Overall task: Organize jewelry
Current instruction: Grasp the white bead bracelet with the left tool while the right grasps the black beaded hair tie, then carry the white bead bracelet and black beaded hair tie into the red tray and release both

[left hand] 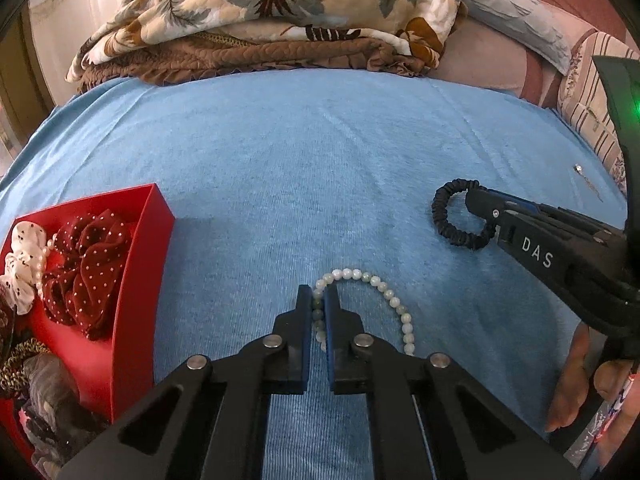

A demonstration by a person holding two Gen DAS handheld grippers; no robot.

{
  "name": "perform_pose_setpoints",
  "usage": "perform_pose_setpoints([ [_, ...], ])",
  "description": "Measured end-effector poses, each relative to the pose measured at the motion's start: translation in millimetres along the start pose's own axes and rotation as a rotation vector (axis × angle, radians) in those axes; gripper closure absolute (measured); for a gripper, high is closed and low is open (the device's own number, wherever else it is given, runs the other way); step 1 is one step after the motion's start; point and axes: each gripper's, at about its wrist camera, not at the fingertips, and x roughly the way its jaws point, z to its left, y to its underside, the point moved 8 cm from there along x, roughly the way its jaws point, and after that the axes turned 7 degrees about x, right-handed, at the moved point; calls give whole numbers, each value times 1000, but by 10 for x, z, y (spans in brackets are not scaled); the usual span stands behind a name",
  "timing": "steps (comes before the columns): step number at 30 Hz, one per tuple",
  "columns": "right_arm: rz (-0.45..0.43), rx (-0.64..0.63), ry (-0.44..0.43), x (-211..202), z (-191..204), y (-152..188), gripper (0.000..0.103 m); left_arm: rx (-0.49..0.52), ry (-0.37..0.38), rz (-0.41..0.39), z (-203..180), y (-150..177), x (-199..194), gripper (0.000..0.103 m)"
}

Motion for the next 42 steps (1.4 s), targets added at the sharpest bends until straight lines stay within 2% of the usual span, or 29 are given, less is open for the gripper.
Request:
perform_pose_setpoints([
  [27, -80, 19, -33, -619, 124, 81, 88, 40, 5, -110, -57, 23, -760, 97],
  [36, -101, 16, -40, -883, 229, 259, 88, 43, 27, -176, 51, 114, -1202, 97],
  [42, -107, 31, -61, -1098, 334, 479, 88, 29, 30, -236, 261, 209, -1586, 97],
])
